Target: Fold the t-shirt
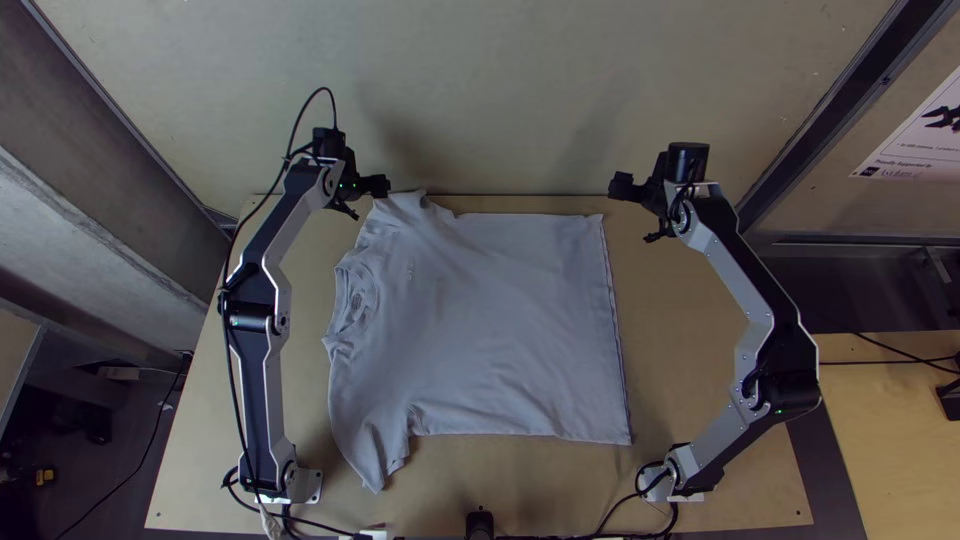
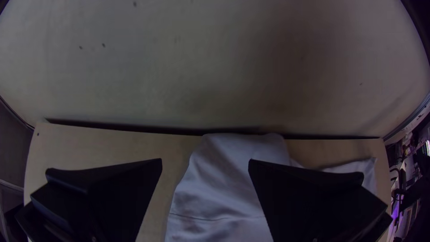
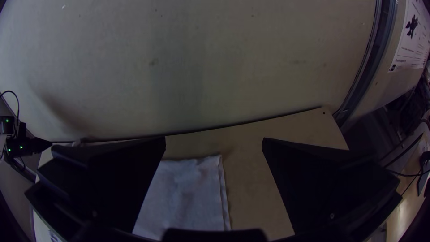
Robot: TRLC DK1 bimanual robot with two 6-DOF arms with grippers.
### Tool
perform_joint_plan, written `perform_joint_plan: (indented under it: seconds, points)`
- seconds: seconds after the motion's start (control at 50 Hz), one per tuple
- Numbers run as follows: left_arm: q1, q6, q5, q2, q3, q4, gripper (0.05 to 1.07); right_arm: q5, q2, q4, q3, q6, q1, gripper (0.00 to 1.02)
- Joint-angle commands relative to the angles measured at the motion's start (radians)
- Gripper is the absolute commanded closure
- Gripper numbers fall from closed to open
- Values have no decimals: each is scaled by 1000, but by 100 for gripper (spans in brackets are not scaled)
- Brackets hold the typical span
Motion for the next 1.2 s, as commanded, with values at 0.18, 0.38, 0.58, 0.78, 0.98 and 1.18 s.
perform_joint_plan:
  seconds: [0.18, 0.38, 0.58, 0.78, 0.98, 1.18]
  points:
    - [5, -16, -4, 104, 42, 55, 17, 3, 28, -4, -20, 34, 6, 4]
    - [4, -15, -5, 144, 48, 99, 18, 3, 28, -4, -51, 35, 3, 4]
    - [4, 4, -5, 185, 66, 127, 43, 3, 28, -1, -66, 46, 1, 4]
    - [-13, 31, -5, 213, 72, 127, 55, 3, 46, 8, -60, 55, 4, 4]
    - [-18, 33, -4, 231, 80, 156, 105, 2, 114, 13, -14, 69, 4, 4]
    - [-22, 30, -4, 194, 80, 148, 105, -1, 224, -4, 73, 78, 4, 4]
